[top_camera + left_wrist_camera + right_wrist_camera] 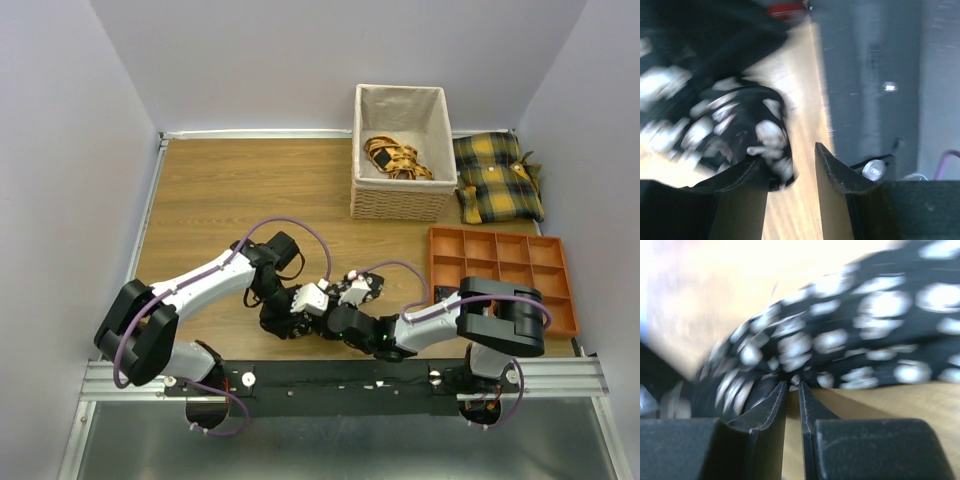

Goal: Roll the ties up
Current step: Roll the tie at the center of the board.

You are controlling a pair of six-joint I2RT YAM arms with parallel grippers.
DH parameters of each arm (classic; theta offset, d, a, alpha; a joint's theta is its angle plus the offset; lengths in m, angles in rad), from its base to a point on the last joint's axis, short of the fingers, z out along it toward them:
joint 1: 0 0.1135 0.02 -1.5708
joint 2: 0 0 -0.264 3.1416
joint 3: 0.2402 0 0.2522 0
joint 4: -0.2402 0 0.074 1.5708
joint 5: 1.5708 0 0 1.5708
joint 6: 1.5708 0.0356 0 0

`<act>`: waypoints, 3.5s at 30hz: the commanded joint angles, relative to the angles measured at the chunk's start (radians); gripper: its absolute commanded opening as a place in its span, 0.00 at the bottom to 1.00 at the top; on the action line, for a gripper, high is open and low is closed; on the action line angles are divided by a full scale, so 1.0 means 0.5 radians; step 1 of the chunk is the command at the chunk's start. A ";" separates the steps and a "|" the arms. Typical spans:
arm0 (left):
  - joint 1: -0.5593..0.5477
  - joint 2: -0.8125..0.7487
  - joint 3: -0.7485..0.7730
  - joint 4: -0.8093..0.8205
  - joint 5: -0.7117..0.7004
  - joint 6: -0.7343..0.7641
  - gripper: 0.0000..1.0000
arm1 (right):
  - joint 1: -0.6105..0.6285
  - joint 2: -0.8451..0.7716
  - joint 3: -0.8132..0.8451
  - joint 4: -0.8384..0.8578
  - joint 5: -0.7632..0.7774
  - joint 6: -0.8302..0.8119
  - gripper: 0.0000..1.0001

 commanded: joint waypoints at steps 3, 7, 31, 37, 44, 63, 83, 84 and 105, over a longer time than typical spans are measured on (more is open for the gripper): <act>-0.057 0.027 0.011 -0.216 0.282 0.365 0.53 | -0.057 0.138 -0.048 -0.455 0.187 0.300 0.24; -0.063 0.048 0.026 0.038 0.077 0.060 0.55 | -0.060 0.095 -0.005 -0.468 0.199 0.009 0.24; -0.069 -0.038 -0.146 0.474 -0.114 -0.319 0.56 | -0.035 0.067 -0.027 0.021 -0.203 -0.090 0.22; -0.069 -0.035 -0.140 0.468 -0.075 -0.292 0.57 | -0.023 0.104 -0.097 0.103 -0.270 -0.072 0.22; -0.069 -0.026 -0.140 0.416 -0.068 -0.236 0.61 | -0.026 0.169 0.115 0.146 -0.363 -0.036 0.22; -0.072 0.026 -0.140 0.557 -0.243 -0.442 0.66 | -0.066 0.077 0.053 0.070 -0.071 0.370 0.23; -0.069 -0.121 -0.226 0.628 -0.378 -0.577 0.72 | -0.069 0.258 0.330 -0.255 -0.028 0.692 0.22; -0.069 -0.118 -0.226 0.634 -0.387 -0.577 0.72 | -0.072 0.245 0.324 -0.268 -0.025 0.711 0.23; -0.069 -0.256 -0.318 0.778 -0.452 -0.598 0.43 | -0.103 0.218 0.385 -0.406 -0.080 0.576 0.22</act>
